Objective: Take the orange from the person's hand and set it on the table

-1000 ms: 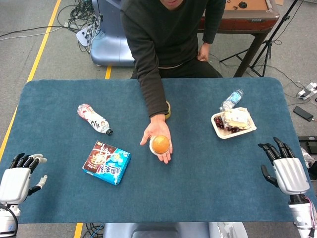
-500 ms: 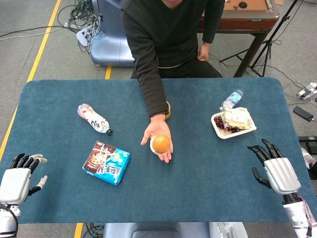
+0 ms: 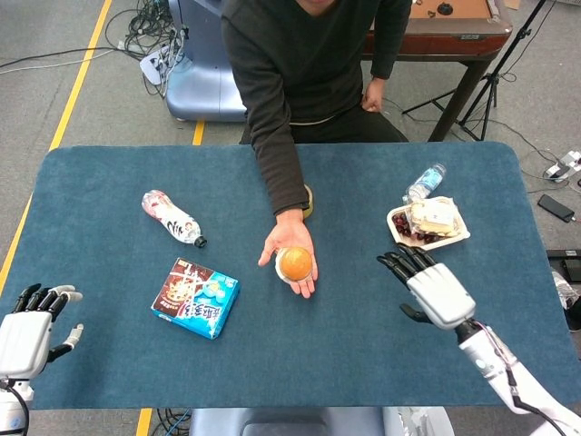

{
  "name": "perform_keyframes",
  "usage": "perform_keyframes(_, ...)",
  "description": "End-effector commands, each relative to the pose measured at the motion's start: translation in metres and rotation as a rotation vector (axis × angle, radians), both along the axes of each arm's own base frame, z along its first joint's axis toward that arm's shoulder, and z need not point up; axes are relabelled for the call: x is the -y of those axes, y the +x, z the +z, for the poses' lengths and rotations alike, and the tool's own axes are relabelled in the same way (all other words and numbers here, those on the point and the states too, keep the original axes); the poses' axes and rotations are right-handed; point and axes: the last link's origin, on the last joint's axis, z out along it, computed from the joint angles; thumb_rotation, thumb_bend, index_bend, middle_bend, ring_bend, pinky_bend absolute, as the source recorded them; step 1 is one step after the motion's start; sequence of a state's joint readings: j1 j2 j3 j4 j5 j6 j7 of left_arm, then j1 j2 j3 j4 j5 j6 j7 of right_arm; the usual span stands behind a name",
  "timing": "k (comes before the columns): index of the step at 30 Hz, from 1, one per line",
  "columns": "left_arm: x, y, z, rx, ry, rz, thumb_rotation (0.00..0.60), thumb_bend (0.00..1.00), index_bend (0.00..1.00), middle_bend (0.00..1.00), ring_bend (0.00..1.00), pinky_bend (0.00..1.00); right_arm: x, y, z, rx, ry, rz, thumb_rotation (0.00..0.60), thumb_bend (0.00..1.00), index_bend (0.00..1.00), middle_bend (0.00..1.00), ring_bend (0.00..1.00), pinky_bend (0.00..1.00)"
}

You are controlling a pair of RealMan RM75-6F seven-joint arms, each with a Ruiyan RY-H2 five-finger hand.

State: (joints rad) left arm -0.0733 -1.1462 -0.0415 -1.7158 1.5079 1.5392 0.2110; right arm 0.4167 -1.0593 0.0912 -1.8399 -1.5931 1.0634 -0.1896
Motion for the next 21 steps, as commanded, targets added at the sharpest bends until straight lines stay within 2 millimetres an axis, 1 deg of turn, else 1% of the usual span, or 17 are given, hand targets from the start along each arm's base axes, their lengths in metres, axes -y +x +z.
perform_keyframes(1, 0.001, 0.000, 0.001, 0.001, 0.004, 0.000, 0.600, 0.30, 0.36, 0.28, 0.23, 0.11, 0.022, 0.028, -0.023, 0.021, 0.064, 0.046, 0.600, 0.17, 0.02, 0.08, 0.00, 0.15)
perform_keyframes(8, 0.004, -0.002, 0.003, -0.001, 0.013, 0.009, 0.600, 0.30, 0.36, 0.28, 0.23, 0.11, 0.057, 0.064, -0.063, 0.065, 0.133, 0.092, 0.600, 0.17, 0.02, 0.07, 0.00, 0.15)
perform_keyframes(11, 0.004, -0.002, 0.004, -0.002, 0.014, 0.010, 0.600, 0.30, 0.36, 0.28, 0.23, 0.11, 0.062, 0.070, -0.069, 0.069, 0.143, 0.096, 0.600, 0.17, 0.02, 0.07, 0.00, 0.15)
perform_keyframes(12, 0.005, -0.002, 0.004, -0.002, 0.015, 0.010, 0.600, 0.30, 0.36, 0.28, 0.23, 0.11, 0.065, 0.073, -0.074, 0.069, 0.151, 0.100, 0.600, 0.17, 0.02, 0.07, 0.00, 0.15)
perform_keyframes(14, 0.006, -0.004, 0.005, -0.002, 0.018, 0.017, 0.600, 0.30, 0.36, 0.28, 0.23, 0.11, 0.076, 0.085, -0.090, 0.061, 0.179, 0.111, 0.600, 0.17, 0.02, 0.07, 0.00, 0.15)
perform_keyframes(21, 0.008, -0.007, 0.007, -0.002, 0.024, 0.022, 0.600, 0.30, 0.36, 0.28, 0.23, 0.11, 0.091, 0.102, -0.114, 0.061, 0.197, 0.122, 0.600, 0.18, 0.04, 0.09, 0.00, 0.16)
